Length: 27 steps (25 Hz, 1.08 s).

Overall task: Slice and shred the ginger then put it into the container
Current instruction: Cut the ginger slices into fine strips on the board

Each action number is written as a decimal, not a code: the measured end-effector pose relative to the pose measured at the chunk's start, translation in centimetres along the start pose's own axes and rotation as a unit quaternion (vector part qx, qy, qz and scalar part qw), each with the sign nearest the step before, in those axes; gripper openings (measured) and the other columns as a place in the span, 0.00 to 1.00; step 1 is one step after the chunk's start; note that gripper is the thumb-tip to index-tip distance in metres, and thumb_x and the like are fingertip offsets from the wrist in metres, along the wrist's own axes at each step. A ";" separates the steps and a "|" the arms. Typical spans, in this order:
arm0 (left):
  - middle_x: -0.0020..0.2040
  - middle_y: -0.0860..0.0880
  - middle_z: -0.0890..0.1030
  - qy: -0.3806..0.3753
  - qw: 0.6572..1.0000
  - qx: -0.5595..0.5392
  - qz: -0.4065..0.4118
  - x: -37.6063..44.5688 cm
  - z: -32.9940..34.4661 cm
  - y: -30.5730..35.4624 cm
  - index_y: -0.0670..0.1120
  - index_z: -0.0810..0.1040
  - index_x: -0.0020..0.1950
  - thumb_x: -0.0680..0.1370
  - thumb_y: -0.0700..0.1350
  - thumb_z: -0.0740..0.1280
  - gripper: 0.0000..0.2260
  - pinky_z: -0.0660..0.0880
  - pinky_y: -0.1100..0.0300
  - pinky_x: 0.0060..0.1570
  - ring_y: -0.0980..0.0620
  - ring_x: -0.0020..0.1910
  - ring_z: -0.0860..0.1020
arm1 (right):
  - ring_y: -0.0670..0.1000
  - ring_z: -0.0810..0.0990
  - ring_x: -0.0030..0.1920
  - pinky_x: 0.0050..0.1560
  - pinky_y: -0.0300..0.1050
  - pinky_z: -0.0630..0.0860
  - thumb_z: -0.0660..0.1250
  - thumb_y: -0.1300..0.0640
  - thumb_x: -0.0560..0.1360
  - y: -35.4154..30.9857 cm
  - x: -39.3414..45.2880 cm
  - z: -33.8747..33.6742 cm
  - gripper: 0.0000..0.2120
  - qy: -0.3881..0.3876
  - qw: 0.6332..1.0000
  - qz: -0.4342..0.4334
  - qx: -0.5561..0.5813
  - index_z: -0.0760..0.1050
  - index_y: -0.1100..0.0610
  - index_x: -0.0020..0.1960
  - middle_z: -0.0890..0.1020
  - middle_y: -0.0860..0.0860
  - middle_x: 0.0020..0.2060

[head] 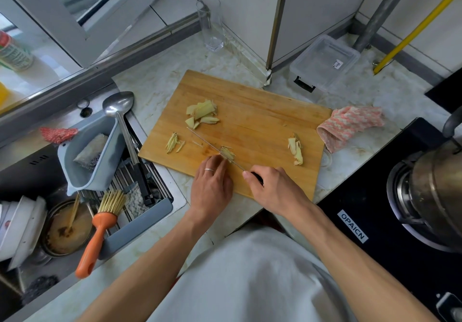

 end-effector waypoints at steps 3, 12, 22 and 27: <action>0.66 0.39 0.76 0.007 1.000 -0.004 -0.003 -0.1 0.0 0.1 0.39 0.76 0.68 0.76 0.44 0.60 0.21 0.73 0.43 0.63 0.39 0.66 0.72 | 0.59 0.74 0.32 0.30 0.52 0.68 0.56 0.43 0.83 -0.2 -0.1 0.0 0.19 0.003 1.000 -0.010 -0.020 0.74 0.57 0.44 0.74 0.52 0.28; 0.61 0.39 0.78 0.048 0.999 -0.011 0.000 -0.2 0.4 0.1 0.38 0.79 0.62 0.74 0.39 0.66 0.17 0.74 0.40 0.60 0.40 0.64 0.71 | 0.63 0.72 0.36 0.35 0.46 0.63 0.56 0.44 0.83 -1.2 0.6 0.9 0.17 0.005 0.996 -0.028 -0.083 0.73 0.56 0.48 0.76 0.56 0.35; 0.66 0.41 0.76 0.029 1.000 -0.010 -0.002 -0.4 0.8 -0.3 0.41 0.77 0.67 0.76 0.41 0.65 0.19 0.69 0.41 0.66 0.40 0.70 0.71 | 0.63 0.72 0.36 0.34 0.47 0.64 0.56 0.43 0.83 -0.9 0.1 1.0 0.18 0.014 0.998 -0.019 -0.066 0.74 0.56 0.50 0.74 0.54 0.35; 0.64 0.42 0.78 0.017 1.000 0.001 0.004 -0.4 1.2 -0.6 0.41 0.78 0.65 0.77 0.43 0.63 0.17 0.69 0.41 0.66 0.40 0.69 0.72 | 0.63 0.73 0.37 0.35 0.47 0.64 0.56 0.43 0.83 -1.0 0.7 1.4 0.18 0.013 0.995 -0.027 -0.092 0.74 0.56 0.52 0.79 0.57 0.38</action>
Point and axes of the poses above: each hand's wrist, its own x-axis towards the middle knuckle, its own z-axis out of the palm, y = z × x, the point moved 8 cm from there along x, towards the middle knuckle
